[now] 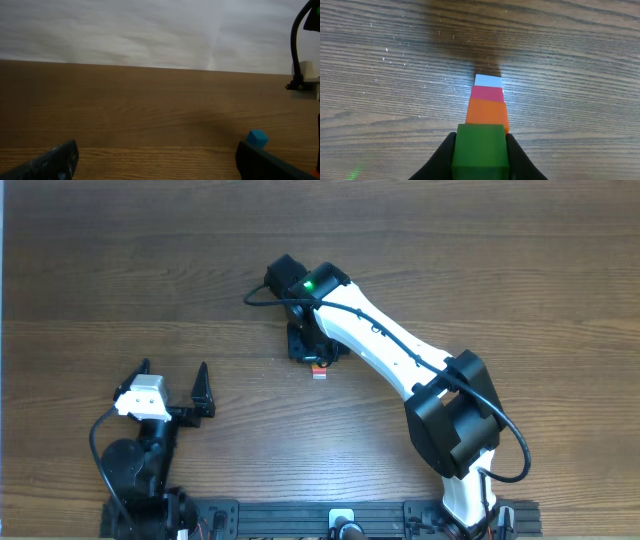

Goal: Stack Cubes

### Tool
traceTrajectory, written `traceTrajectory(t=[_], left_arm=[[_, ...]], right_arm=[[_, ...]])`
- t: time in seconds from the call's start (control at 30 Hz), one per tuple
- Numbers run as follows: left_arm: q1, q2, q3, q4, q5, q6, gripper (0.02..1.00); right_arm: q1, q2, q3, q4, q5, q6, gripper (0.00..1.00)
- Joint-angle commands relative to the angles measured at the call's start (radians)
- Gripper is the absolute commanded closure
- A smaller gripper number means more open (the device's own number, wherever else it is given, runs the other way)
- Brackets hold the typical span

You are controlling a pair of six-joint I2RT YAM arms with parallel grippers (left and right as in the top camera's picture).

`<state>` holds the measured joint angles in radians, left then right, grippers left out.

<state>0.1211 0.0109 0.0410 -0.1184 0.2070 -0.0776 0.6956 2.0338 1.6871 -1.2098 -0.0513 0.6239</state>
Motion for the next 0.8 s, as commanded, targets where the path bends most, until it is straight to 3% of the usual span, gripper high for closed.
traceTrajectory(t=[0.03, 0.33, 0.8], left_arm=[[0.005, -0.007, -0.009, 0.004, 0.010, 0.014, 0.018], [0.005, -0.007, -0.009, 0.004, 0.010, 0.014, 0.020], [0.005, -0.007, -0.009, 0.004, 0.010, 0.014, 0.018]], right_arm=[[0.006, 0.013, 0.027, 0.001, -0.008, -0.004, 0.833], [0.006, 0.013, 0.027, 0.000, -0.008, -0.004, 0.647], [0.006, 0.013, 0.027, -0.010, -0.007, 0.000, 0.634]])
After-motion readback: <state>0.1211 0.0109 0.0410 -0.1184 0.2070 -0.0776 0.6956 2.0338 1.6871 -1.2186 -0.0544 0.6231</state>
